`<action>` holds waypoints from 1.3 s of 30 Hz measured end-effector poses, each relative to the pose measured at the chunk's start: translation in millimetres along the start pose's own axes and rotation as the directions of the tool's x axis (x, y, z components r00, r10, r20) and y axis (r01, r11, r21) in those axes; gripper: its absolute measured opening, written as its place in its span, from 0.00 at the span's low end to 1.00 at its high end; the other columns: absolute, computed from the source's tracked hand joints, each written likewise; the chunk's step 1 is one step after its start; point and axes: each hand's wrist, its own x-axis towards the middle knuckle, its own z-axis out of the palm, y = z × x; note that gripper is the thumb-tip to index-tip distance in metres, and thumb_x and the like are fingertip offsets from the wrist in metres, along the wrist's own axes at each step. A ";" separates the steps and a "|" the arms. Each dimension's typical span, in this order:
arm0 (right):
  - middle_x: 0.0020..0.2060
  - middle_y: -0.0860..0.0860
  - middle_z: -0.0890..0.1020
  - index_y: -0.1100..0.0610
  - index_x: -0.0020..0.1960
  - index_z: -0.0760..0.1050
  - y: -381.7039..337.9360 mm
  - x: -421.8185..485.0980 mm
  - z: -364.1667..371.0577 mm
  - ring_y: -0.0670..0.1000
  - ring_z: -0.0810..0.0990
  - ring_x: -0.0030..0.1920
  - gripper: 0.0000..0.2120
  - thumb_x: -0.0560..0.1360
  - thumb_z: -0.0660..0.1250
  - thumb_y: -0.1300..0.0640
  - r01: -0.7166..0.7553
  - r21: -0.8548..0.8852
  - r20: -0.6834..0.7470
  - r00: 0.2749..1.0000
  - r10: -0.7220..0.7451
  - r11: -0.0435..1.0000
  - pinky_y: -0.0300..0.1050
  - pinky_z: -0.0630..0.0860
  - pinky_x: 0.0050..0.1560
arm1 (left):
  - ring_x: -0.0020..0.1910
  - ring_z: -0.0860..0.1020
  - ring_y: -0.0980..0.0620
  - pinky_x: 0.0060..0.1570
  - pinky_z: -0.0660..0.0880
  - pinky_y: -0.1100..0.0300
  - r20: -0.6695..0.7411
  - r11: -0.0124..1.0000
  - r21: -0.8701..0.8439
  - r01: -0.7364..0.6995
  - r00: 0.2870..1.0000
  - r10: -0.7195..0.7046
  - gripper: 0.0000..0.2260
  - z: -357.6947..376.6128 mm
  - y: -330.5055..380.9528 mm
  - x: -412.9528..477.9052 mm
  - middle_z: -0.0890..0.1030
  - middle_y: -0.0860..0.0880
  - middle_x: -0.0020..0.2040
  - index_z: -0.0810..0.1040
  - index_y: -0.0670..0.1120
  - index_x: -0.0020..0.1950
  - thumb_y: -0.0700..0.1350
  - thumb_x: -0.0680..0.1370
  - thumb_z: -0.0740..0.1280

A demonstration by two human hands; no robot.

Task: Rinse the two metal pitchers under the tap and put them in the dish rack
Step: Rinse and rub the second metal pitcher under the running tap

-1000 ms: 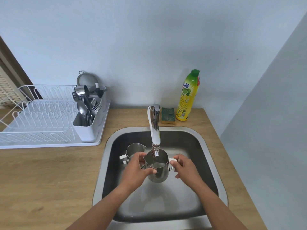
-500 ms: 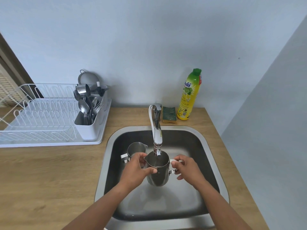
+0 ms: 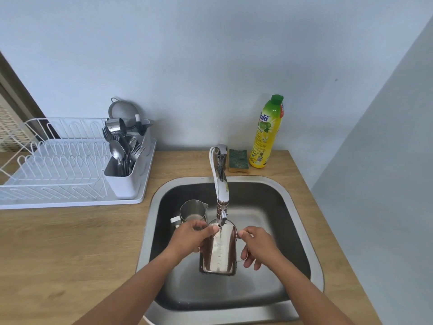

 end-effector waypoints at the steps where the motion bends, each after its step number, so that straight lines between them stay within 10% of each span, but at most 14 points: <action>1: 0.29 0.56 0.82 0.56 0.52 0.76 -0.2 0.0 0.6 0.54 0.82 0.24 0.12 0.82 0.55 0.52 -0.010 0.025 0.018 1.000 0.010 1.000 0.41 0.74 0.22 | 0.40 0.82 0.51 0.39 0.80 0.59 0.017 1.000 -0.011 0.020 1.000 -0.020 0.18 0.5 -0.1 0.4 0.85 0.46 0.44 0.82 0.46 0.52 0.59 0.73 0.73; 8: 0.28 0.55 0.74 0.64 0.51 0.76 2.5 9.2 0.5 0.52 0.76 0.19 0.17 0.83 0.53 0.53 -0.132 0.183 0.053 0.991 0.125 0.974 0.40 0.70 0.20 | 0.37 0.80 0.53 0.43 0.80 0.55 0.068 0.989 0.144 0.029 0.997 -0.039 0.13 -11.8 14.2 12.2 0.84 0.49 0.43 0.80 0.45 0.52 0.55 0.78 0.68; 13: 0.26 0.54 0.71 0.62 0.43 0.74 8.7 19.4 -1.8 0.50 0.70 0.18 0.17 0.82 0.55 0.53 -0.267 0.274 0.093 0.963 0.251 0.924 0.36 0.64 0.21 | 0.51 0.79 0.58 0.55 0.74 0.57 -0.185 0.916 0.356 -0.186 0.946 0.264 0.16 -37.2 63.9 32.6 0.80 0.53 0.61 0.73 0.52 0.68 0.50 0.80 0.65; 18: 0.22 0.49 0.69 0.56 0.36 0.70 20.5 26.1 -0.4 0.47 0.66 0.19 0.17 0.82 0.56 0.54 -0.389 0.388 0.180 0.921 0.345 0.836 0.34 0.59 0.21 | 0.75 0.65 0.47 0.71 0.66 0.49 -0.078 0.650 0.640 -0.409 0.807 0.585 0.23 -42.3 129.6 58.0 0.65 0.50 0.77 0.61 0.52 0.78 0.43 0.82 0.59; 27: 0.21 0.45 0.68 0.51 0.35 0.67 42.3 23.5 -3.5 0.44 0.63 0.18 0.16 0.81 0.51 0.59 -0.490 0.456 0.266 0.872 0.411 0.743 0.32 0.54 0.19 | 0.80 0.51 0.50 0.77 0.53 0.46 0.156 0.271 0.896 -0.351 0.822 0.548 0.31 -29.6 141.9 96.2 0.52 0.52 0.81 0.51 0.50 0.81 0.38 0.80 0.58; 34: 0.23 0.48 0.72 0.53 0.37 0.70 51.8 17.0 -3.2 0.46 0.68 0.20 0.16 0.82 0.54 0.53 -0.494 0.457 0.242 0.869 0.431 0.740 0.33 0.57 0.20 | 0.80 0.50 0.51 0.75 0.58 0.46 0.211 0.231 0.895 -0.381 0.819 0.534 0.33 -34.4 127.5 95.2 0.52 0.56 0.81 0.51 0.52 0.81 0.37 0.79 0.60; 39: 0.22 0.48 0.68 0.54 0.36 0.69 48.8 15.1 -6.5 0.49 0.72 0.24 0.19 0.83 0.52 0.49 -0.474 0.478 0.241 0.880 0.409 0.740 0.35 0.61 0.24 | 0.81 0.45 0.47 0.74 0.62 0.43 0.208 0.405 0.806 -0.431 0.847 0.488 0.35 -40.4 119.6 95.1 0.49 0.52 0.82 0.48 0.52 0.81 0.34 0.78 0.59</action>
